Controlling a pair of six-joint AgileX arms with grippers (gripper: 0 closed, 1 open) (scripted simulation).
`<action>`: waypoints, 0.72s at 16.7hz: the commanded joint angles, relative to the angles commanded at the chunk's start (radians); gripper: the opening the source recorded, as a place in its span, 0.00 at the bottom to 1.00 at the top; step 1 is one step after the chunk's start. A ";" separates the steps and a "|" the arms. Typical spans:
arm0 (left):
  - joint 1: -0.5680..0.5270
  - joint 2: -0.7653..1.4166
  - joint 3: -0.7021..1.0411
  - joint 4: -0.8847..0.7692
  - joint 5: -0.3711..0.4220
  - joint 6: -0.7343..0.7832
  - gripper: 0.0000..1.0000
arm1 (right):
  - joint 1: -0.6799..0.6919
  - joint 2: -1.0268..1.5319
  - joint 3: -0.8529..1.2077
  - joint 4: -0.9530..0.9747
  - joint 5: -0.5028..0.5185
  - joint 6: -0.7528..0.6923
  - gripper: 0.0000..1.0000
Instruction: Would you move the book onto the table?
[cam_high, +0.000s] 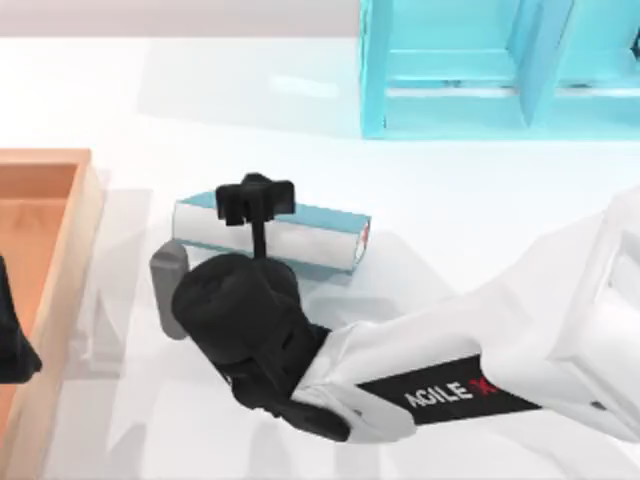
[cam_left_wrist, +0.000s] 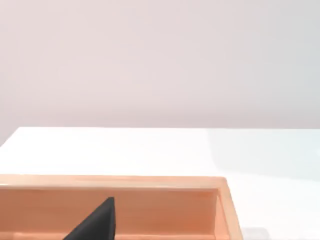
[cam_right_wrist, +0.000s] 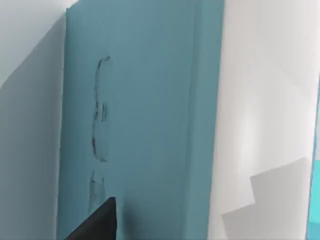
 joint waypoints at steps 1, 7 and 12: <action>0.000 0.000 0.000 0.000 0.000 0.000 1.00 | 0.010 -0.002 -0.007 -0.013 0.012 0.009 1.00; 0.000 0.000 0.000 0.000 0.000 0.000 1.00 | 0.199 -0.076 -0.091 -0.240 0.182 0.219 1.00; 0.000 0.000 0.000 0.000 0.000 0.000 1.00 | 0.350 -0.167 -0.135 -0.391 0.286 0.405 1.00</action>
